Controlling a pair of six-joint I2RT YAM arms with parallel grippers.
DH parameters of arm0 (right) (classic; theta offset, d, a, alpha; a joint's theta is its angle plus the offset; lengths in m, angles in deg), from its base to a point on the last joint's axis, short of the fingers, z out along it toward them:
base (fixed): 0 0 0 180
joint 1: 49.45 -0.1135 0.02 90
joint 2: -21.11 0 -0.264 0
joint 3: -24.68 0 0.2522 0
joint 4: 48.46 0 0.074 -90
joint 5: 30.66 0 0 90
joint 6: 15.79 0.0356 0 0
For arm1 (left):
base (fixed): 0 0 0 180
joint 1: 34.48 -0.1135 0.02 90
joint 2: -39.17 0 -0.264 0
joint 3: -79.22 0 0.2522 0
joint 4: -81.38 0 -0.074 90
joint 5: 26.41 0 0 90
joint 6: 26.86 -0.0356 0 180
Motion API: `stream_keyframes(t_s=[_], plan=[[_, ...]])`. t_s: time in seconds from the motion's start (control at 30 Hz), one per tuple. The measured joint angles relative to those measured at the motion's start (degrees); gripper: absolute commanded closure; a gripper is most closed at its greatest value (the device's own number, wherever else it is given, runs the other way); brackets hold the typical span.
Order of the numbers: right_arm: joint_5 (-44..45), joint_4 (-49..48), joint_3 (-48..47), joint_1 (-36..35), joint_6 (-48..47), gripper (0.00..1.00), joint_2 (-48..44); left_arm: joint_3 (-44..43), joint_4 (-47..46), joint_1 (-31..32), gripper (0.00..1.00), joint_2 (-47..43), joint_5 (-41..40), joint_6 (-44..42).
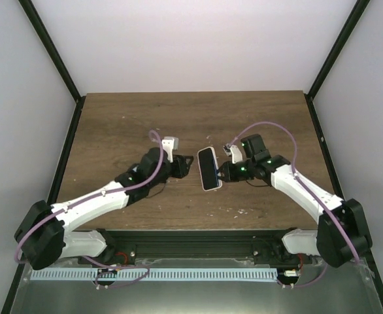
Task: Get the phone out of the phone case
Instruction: Remove the phone case from the phone.
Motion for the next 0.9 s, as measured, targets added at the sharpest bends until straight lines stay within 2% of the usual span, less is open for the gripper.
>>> stream_keyframes(t_s=[0.2,0.3,0.57,0.7,0.8,0.9], plan=[[9.8,4.8,-2.5,0.0,7.0,0.99,7.3,0.0,3.5,13.8,0.48,0.4,-12.7,-4.0],[13.2,6.8,-5.6,0.0,9.8,0.99,11.0,-0.2,4.3,17.4,0.49,1.5,-16.8,-6.0],[14.4,8.1,-6.8,0.0,13.8,0.99,15.6,-1.2,-0.9,24.5,0.52,9.3,-22.7,-16.2],[14.6,8.5,-7.2,0.0,14.7,0.99,17.5,-2.2,-5.9,25.4,0.54,14.7,-23.8,-19.1],[14.8,8.4,-7.9,0.0,14.9,0.99,18.9,-2.2,-9.0,25.5,0.64,17.7,-24.3,-20.4],[14.7,8.3,-8.2,0.0,14.9,0.99,20.1,-2.6,-12.1,25.6,0.66,20.6,-24.5,-21.7]])
